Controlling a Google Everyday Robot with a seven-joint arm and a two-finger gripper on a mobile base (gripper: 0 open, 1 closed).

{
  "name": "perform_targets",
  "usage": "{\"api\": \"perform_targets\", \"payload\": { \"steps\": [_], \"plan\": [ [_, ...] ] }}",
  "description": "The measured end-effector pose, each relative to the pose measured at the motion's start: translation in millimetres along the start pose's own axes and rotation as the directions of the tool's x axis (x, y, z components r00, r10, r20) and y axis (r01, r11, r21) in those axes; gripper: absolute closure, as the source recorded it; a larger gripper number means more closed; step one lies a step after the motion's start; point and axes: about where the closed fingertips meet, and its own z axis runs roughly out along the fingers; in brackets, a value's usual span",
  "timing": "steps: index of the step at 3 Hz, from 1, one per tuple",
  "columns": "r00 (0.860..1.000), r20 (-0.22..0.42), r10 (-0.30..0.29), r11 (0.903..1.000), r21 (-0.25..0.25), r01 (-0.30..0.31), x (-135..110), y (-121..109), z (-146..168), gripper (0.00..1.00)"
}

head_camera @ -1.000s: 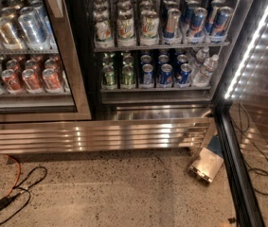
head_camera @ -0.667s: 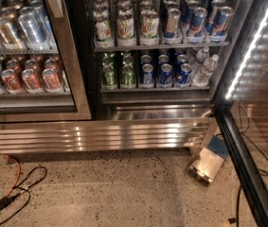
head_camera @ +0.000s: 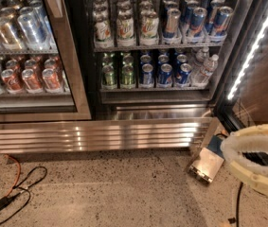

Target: Open right fridge door

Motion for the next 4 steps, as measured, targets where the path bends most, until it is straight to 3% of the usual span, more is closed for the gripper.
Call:
{"api": "perform_targets", "payload": {
  "steps": [1, 2, 3, 4],
  "plan": [
    [0.999, 0.029, -0.041, 0.9987, -0.031, 0.042, -2.3, -17.6, 27.7, 1.00],
    [0.994, 0.103, -0.045, 0.9970, -0.058, 0.051, -0.5, -24.5, 40.7, 1.00],
    [0.994, 0.103, -0.045, 0.9970, -0.058, 0.051, -0.6, -24.5, 40.7, 1.00],
    [0.989, 0.074, -0.132, 0.9890, -0.058, 0.136, -12.3, -37.6, 48.9, 1.00]
  ]
}}
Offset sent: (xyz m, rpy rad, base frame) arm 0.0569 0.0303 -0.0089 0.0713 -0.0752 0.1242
